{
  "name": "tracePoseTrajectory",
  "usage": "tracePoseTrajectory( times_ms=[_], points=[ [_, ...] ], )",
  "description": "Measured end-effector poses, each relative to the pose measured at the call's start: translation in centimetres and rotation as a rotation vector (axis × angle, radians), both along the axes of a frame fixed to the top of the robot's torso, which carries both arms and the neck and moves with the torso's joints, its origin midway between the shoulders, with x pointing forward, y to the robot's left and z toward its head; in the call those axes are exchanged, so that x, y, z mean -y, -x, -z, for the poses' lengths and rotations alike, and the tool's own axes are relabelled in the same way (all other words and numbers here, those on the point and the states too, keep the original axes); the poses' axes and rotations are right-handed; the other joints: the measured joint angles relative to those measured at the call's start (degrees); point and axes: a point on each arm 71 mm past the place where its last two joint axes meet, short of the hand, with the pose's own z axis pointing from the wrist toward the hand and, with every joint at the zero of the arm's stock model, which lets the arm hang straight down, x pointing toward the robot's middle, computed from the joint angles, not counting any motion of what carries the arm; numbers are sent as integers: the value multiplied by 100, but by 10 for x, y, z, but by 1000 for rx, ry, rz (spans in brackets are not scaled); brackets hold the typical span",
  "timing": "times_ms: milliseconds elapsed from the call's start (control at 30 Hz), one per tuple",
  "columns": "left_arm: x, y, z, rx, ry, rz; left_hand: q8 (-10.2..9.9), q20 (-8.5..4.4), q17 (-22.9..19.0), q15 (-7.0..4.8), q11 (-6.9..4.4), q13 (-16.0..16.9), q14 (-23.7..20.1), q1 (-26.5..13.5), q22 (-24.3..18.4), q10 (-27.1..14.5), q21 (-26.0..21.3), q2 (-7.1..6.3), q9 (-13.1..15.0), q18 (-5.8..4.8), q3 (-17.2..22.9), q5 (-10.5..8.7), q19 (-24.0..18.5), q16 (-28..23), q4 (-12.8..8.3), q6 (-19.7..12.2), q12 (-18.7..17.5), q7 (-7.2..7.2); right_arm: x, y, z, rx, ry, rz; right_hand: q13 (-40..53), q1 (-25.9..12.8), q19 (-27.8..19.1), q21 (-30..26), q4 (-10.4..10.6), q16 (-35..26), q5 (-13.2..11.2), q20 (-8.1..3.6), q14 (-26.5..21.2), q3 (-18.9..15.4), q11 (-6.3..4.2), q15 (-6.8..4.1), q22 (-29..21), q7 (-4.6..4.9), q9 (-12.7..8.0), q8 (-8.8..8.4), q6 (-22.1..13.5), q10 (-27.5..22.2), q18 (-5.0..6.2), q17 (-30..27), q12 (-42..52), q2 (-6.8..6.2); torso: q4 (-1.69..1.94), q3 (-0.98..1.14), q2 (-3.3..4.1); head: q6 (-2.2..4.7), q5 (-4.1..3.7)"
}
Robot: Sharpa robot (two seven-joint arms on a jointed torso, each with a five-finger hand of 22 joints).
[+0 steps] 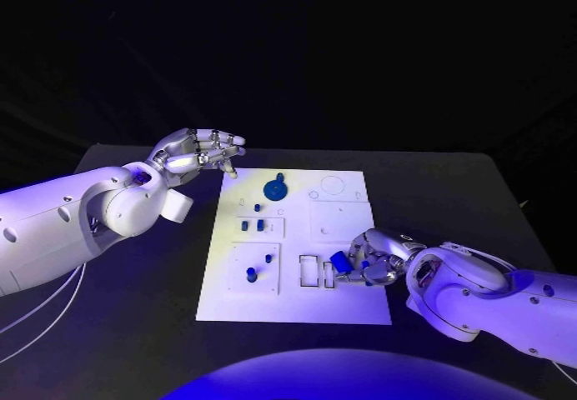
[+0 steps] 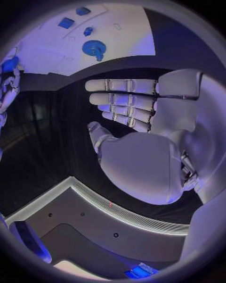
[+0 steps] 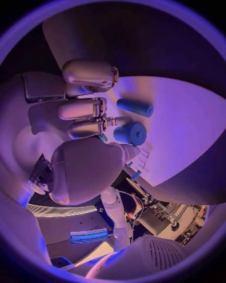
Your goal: Assemble the parts on the task board
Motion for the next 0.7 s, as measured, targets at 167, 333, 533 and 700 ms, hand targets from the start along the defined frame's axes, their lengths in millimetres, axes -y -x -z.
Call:
tracePoseTrajectory(
  times_ms=[167, 333, 533, 700],
  points=[
    [0, 0, 0, 0, 0, 0, 0, 0, 0, 0, 0, 0, 0, 0, 0, 0, 0, 0, 0, 0, 0, 0, 0, 0, 0, 0, 0, 0, -3, 0, 0, 7, 0, -2, 0, 182, 0, 15, -15, 0, -1, 0, 0, -16, 0, 0, 0, -11, -30, 0, 33, 0, 0, 0, 0, -1, -7, 0, -3, 10, -19],
    [0, 0, 0, -1, 0, 0, 0, 0, -1, 0, 0, 0, 0, 0, 0, 0, 0, 0, 0, 0, 0, 0, 0, 0, 0, 0, 0, 0, -3, 1, 0, 12, -5, 1, 0, 336, 0, 15, -7, 0, -4, 0, 0, -24, -20, 0, -1, -2, -61, -38, 42, -21, 0, 0, 0, 83, -10, -1, -7, 16, -31],
    [0, 0, 0, -1, 0, 0, 0, 0, -1, 0, 0, 0, 0, 0, 1, 0, 0, 0, 0, 0, 0, 0, 0, 0, 0, 0, 0, 0, -2, 4, -2, 16, -31, 24, -1, 464, 0, 55, -7, 0, -15, 0, -21, -24, -41, -21, -1, -10, -79, -88, 88, 0, 0, -1, 0, 208, -9, -1, -7, 31, -31],
    [0, 0, 0, -1, -1, 0, 0, 0, 6, 0, 0, 0, 0, -23, -5, 0, 0, 22, 0, 0, 0, 0, 0, 0, 0, 0, 0, 0, -1, 7, -10, 9, -75, 53, -1, 499, -1, 55, -8, -1, -16, 0, -1, -25, -41, -41, -2, -25, -77, -80, 145, 0, 0, -1, 0, 235, -7, 1, -7, 40, -38]
  ],
)
